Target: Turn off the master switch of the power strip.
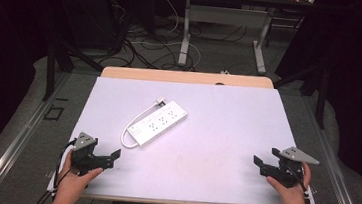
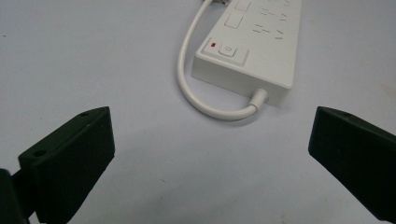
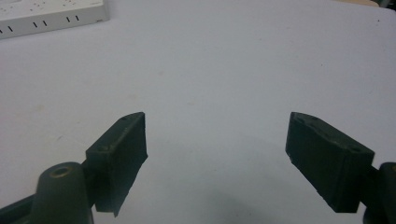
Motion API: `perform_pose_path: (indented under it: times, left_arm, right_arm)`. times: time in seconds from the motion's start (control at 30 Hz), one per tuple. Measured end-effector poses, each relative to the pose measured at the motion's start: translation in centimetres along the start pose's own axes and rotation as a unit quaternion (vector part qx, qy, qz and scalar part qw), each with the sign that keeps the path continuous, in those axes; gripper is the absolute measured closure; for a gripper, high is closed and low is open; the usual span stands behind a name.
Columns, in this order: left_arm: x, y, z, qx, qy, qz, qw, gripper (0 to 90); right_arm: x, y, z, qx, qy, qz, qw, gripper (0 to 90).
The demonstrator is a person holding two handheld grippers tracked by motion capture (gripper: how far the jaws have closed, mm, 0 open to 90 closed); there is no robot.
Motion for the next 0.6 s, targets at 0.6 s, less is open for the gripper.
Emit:
perform_pose_path:
  times: [0.6]
  left_arm:
    - [-1.2, -0.3, 1.1, 0.008, -0.022, -0.015, 0.9996, 7.1]
  right_arm:
    - [0.8, 0.7, -0.7, 0.005, 0.045, 0.013, 0.9989, 22.9]
Point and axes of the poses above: each handheld gripper's, and its own axes: y roughly backward along the jaws, z roughly out of its top, x roughly to its left, the point moved 5 cm from there along -y, roughly forward along the jaws
